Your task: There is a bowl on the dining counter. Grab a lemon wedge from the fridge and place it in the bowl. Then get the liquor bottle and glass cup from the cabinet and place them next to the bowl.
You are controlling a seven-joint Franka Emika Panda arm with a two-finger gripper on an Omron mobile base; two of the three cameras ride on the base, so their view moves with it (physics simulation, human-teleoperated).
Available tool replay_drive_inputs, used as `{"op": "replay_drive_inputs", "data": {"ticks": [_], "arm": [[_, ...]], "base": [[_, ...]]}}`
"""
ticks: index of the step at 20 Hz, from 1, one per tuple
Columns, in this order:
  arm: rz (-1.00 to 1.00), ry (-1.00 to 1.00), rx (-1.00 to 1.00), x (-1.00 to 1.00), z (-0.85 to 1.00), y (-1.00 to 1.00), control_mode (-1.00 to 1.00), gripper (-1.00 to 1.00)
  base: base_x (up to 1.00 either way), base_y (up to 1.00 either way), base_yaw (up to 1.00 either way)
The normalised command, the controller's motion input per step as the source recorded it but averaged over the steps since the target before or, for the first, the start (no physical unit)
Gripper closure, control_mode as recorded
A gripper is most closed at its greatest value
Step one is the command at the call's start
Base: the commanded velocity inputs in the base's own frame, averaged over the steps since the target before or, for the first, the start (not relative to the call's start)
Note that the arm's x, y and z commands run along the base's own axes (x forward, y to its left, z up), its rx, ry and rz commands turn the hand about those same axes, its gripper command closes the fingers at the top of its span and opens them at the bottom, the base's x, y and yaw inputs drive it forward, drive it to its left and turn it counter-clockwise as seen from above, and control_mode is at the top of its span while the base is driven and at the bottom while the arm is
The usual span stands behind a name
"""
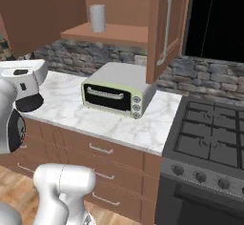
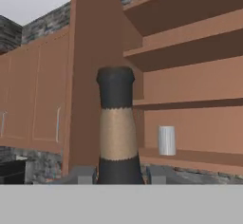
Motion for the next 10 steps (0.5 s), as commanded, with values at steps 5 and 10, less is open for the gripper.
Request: {"op": "replay_drive_inputs", "data": {"ticks": [5,10], "arm": [[0.0,0.0,0.0,0.0,0.0,0.0,1.0,1.0],[0.0,0.0,0.0,0.0,0.0,0.0,1.0,1.0]], "base": [[-0.55,0.39,0.5],[-0.21,0.33,0.65]]}}
